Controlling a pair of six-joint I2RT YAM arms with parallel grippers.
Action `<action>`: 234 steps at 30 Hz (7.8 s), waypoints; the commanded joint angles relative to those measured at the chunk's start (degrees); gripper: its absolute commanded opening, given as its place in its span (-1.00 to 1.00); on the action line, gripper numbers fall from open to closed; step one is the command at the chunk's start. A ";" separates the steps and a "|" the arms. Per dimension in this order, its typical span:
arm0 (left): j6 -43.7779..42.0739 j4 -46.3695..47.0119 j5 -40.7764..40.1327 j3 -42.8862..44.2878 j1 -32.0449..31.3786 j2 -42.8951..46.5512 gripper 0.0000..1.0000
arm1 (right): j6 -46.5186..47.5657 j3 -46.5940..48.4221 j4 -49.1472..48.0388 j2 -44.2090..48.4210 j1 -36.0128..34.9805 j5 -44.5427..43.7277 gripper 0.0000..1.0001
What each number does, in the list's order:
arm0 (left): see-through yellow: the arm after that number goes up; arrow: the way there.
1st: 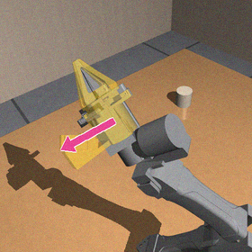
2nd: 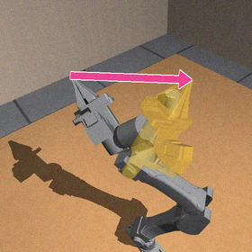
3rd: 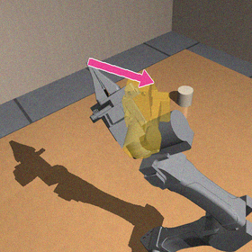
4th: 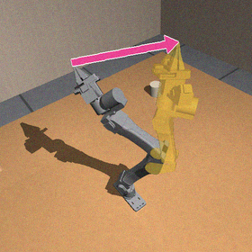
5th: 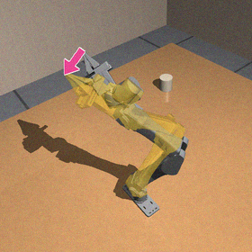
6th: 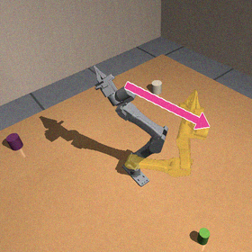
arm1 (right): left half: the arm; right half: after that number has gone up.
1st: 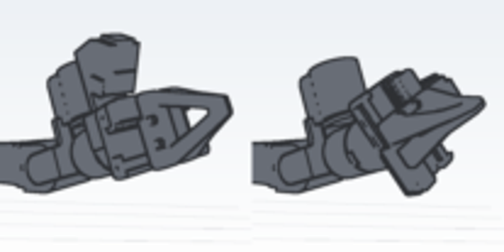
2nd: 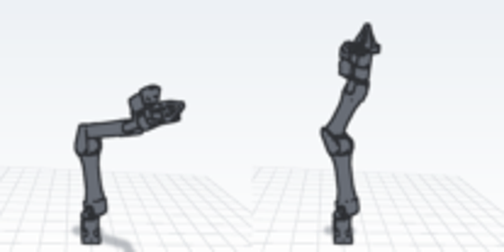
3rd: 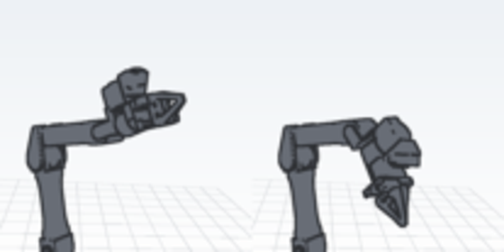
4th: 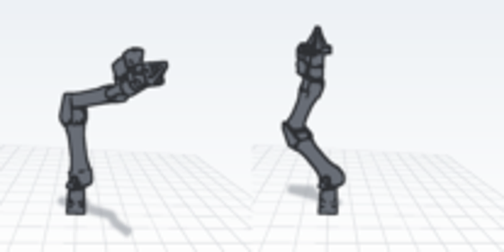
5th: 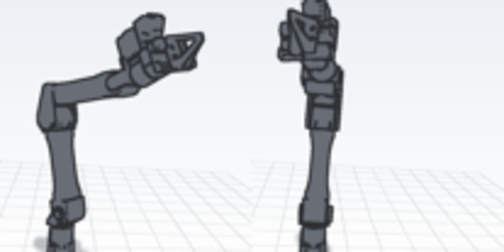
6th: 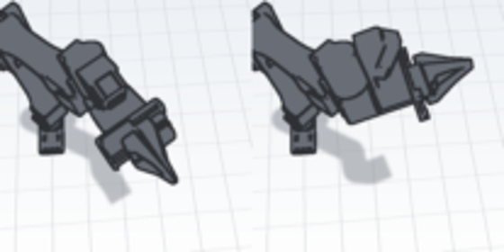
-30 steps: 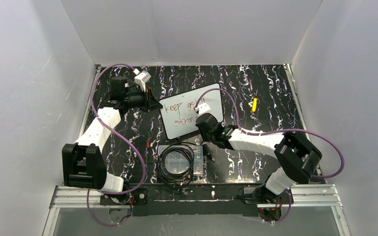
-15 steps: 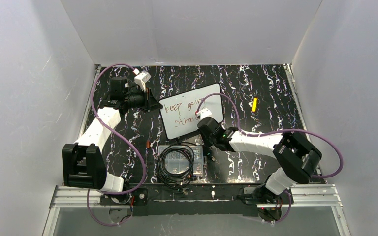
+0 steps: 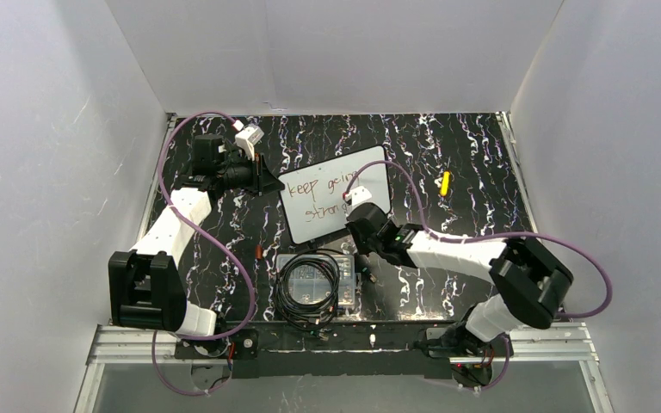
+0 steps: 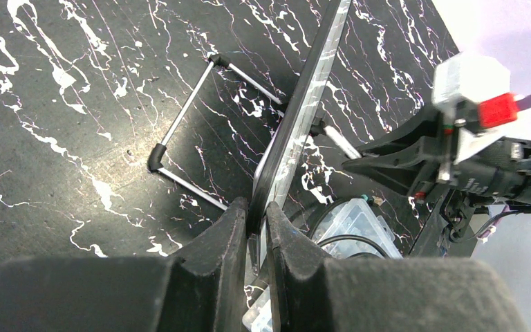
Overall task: Write a sentence on the whiteboard
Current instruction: Write a sentence on the whiteboard, then adjust the whiteboard marker at the center of the board.
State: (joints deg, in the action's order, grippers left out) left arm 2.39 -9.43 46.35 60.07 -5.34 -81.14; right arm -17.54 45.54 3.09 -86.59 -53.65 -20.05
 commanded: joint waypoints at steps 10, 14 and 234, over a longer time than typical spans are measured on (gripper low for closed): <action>-0.06 0.97 0.59 2.18 0.68 1.78 -1.00 | 0.26 -1.69 -1.23 4.70 0.93 -5.55 -0.97; -0.10 0.99 0.59 2.10 0.69 1.82 -1.00 | 0.05 -0.98 -0.38 2.46 1.57 -3.61 -0.97; 53.11 18.31 -53.82 -19.37 -45.52 29.76 -1.00 | -9.18 -8.18 -11.00 32.87 -6.21 17.73 -0.45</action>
State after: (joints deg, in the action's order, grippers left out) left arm 54.81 7.77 -5.80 41.06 -50.65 -52.77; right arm -26.79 36.84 -4.78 -54.46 -59.66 -1.48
